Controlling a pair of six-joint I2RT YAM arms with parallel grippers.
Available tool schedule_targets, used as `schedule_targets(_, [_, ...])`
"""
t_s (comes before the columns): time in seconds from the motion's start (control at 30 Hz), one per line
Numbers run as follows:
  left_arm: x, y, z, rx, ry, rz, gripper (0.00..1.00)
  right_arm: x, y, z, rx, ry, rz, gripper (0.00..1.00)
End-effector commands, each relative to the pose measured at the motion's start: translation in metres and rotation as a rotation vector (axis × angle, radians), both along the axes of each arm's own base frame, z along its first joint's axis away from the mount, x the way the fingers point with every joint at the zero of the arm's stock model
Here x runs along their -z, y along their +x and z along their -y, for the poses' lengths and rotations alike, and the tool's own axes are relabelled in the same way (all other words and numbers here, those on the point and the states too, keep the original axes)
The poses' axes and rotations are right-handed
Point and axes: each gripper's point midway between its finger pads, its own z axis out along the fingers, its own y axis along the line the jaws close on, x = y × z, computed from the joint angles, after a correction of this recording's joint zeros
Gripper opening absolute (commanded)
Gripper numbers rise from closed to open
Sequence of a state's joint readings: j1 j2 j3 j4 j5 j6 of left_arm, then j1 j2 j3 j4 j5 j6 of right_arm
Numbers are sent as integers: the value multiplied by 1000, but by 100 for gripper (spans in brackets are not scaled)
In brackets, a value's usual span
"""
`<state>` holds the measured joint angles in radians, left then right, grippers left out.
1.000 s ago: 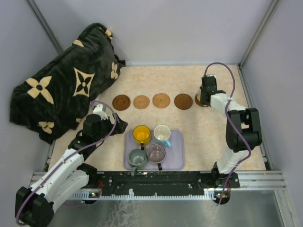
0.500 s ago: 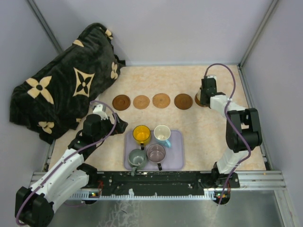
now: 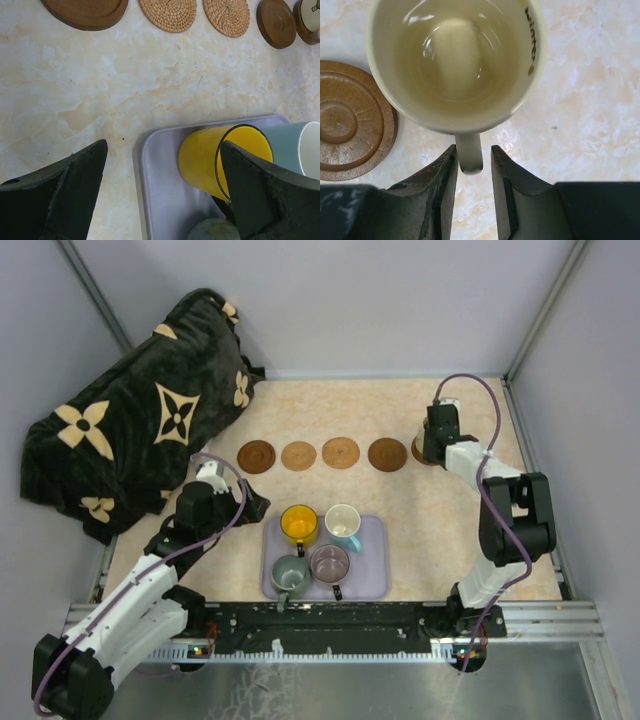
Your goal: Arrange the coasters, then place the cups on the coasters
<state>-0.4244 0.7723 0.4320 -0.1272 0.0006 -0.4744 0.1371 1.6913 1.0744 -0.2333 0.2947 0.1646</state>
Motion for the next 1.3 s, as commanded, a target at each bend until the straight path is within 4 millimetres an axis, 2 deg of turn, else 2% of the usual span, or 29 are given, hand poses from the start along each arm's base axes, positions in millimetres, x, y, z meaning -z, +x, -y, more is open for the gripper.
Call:
schedule_targets(0.0, [1,-1,3,13,-3,8,100,-44,12,1,17,8,117,36])
schedule_targets(0.1, [2,-2,2,12,-5,6,100,-47,10,1,19,7,123,40])
schedule_targets(0.33, [0,-1,2,10,-9,9,100,-60,6,1,26,18,146,42])
schedule_targets(0.53, [-2,-1,2,7,-3,14,100,-90,-5,-7,29,46,217,45])
schedule_targets(0.63, [-3,0,1,6,3,17,100,-107,-18,-15,32,57,247,52])
schedule_targets(0.77, [-4,0,-1,2,15,21,100,-120,-46,-45,-14,128,271,65])
schedule_targets(0.83, [-4,0,-2,2,25,20,100,-125,-68,-71,-68,159,280,67])
schedule_targets(0.93, [-4,-2,-2,8,38,17,100,-124,-101,-104,-125,215,258,74])
schedule_targets(1.1, [-5,-5,-1,9,37,14,100,-107,-159,-158,-290,285,191,73])
schedule_targets(1.17, [-5,-7,-1,6,31,13,100,-102,-177,-171,-343,302,159,71])
schedule_targets(1.27, [-5,-8,1,6,23,12,100,-96,-198,-178,-387,291,112,70])
